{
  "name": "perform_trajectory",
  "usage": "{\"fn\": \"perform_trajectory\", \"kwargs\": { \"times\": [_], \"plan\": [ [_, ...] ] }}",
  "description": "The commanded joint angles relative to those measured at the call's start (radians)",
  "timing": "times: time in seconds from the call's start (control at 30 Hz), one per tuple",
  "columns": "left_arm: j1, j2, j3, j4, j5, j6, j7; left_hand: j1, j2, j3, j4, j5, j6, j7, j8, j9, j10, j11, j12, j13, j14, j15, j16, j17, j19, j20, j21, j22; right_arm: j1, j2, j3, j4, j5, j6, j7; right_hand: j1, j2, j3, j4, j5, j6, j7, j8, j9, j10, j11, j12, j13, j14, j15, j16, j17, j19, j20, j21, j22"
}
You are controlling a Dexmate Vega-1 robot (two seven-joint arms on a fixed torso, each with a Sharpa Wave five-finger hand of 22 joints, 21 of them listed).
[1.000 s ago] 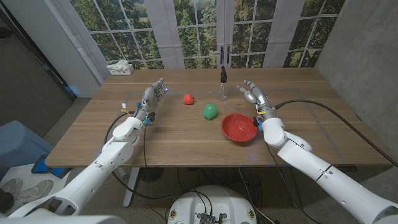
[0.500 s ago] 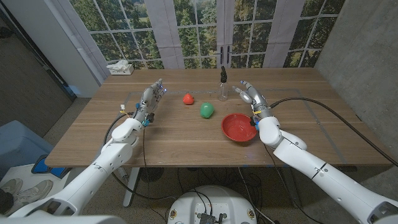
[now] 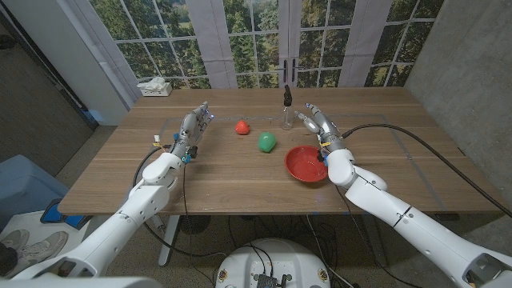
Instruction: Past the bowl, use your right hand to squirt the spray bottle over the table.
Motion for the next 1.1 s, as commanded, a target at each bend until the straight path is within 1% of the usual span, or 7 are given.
{"fn": "perform_trajectory", "kwargs": {
  "times": [0.03, 0.1, 0.17, 0.5, 0.67, 0.8, 1.1],
  "plan": [
    [0.015, 0.004, -0.005, -0.017, -0.001, -0.005, 0.009, 0.003, 0.055, 0.004, -0.008, 0.002, -0.013, -0.001, 0.003, 0.006, -0.009, -0.001, 0.000, 0.006, -0.010, -0.041, 0.000, 0.002, 0.001, -0.062, 0.000, 0.006, 0.035, 0.029, -0.036, 0.029, -0.023, -0.025, -0.004, 0.000, 0.007, -0.005, -0.001, 0.002, -0.015, 0.000, -0.002, 0.002, -0.013, 0.000, -0.003, 0.001, -0.018, -0.002, -0.001, 0.001, -0.008, 0.002, -0.010, 0.005],
    [0.017, 0.005, -0.005, -0.019, -0.001, -0.005, 0.009, 0.003, 0.055, 0.004, -0.008, 0.002, -0.013, -0.001, 0.003, 0.006, -0.009, -0.002, 0.000, 0.006, -0.010, -0.041, 0.000, 0.002, 0.001, -0.062, 0.000, 0.006, 0.038, 0.032, -0.038, 0.035, -0.023, -0.020, -0.006, -0.001, 0.007, -0.006, -0.002, 0.002, -0.021, 0.001, -0.002, 0.002, -0.019, 0.001, -0.002, 0.001, -0.023, 0.002, -0.002, 0.000, -0.009, 0.004, -0.013, 0.005],
    [0.019, 0.004, -0.006, -0.020, -0.003, -0.007, 0.009, 0.003, 0.055, 0.004, -0.009, 0.002, -0.014, -0.001, 0.003, 0.006, -0.009, -0.002, 0.000, 0.006, -0.010, -0.041, 0.000, 0.002, 0.001, -0.061, 0.000, 0.006, 0.041, 0.042, -0.044, 0.030, -0.040, -0.055, -0.020, 0.000, 0.005, -0.007, -0.005, 0.002, -0.023, 0.002, 0.000, 0.002, -0.029, 0.002, -0.004, 0.000, -0.028, 0.004, -0.002, -0.001, -0.010, 0.005, -0.016, 0.005],
    [0.027, 0.006, -0.006, -0.030, -0.002, -0.007, 0.011, 0.003, 0.054, 0.003, -0.010, 0.002, -0.014, -0.001, 0.003, 0.006, -0.010, -0.001, 0.000, 0.006, -0.011, -0.041, 0.000, 0.002, 0.000, -0.061, 0.000, 0.006, 0.063, 0.054, -0.051, 0.071, -0.029, -0.016, -0.020, 0.009, 0.006, -0.007, -0.017, 0.004, -0.051, 0.004, 0.000, 0.002, -0.072, 0.002, -0.005, 0.000, -0.056, 0.012, -0.006, -0.007, -0.016, 0.008, -0.032, 0.005],
    [0.032, 0.008, -0.008, -0.038, -0.001, -0.007, 0.016, 0.003, 0.054, 0.002, -0.011, 0.002, -0.014, -0.001, 0.003, 0.006, -0.010, -0.002, 0.000, 0.006, -0.012, -0.041, 0.000, 0.002, 0.000, -0.061, -0.001, 0.006, 0.076, 0.067, -0.056, 0.105, -0.026, 0.027, -0.031, 0.007, -0.001, -0.013, -0.023, 0.003, -0.060, 0.024, 0.003, 0.002, -0.079, 0.008, 0.001, 0.001, -0.050, 0.038, 0.002, -0.008, -0.010, 0.028, -0.038, 0.006],
    [0.035, 0.010, -0.009, -0.042, 0.001, -0.008, 0.020, 0.003, 0.054, 0.002, -0.012, 0.002, -0.014, -0.001, 0.003, 0.006, -0.011, -0.001, 0.000, 0.006, -0.012, -0.041, 0.000, 0.002, 0.000, -0.061, -0.001, 0.006, 0.086, 0.076, -0.058, 0.121, -0.017, 0.040, -0.024, 0.006, -0.005, -0.016, -0.025, 0.002, -0.058, 0.032, 0.007, 0.002, -0.078, 0.016, 0.006, 0.002, -0.040, 0.042, 0.010, -0.006, -0.004, 0.040, -0.041, 0.007],
    [0.040, 0.012, -0.011, -0.049, -0.002, -0.009, 0.019, 0.003, 0.054, 0.001, -0.013, 0.002, -0.015, -0.001, 0.004, 0.006, -0.009, -0.001, 0.000, 0.006, -0.011, -0.042, 0.000, 0.002, 0.000, -0.061, -0.001, 0.006, 0.109, 0.093, -0.067, 0.151, -0.017, 0.041, -0.020, 0.003, -0.010, -0.021, -0.029, 0.003, -0.073, 0.028, 0.005, 0.002, -0.100, 0.019, 0.003, 0.004, -0.048, 0.043, 0.013, -0.002, -0.004, 0.048, -0.049, 0.007]
  ]
}}
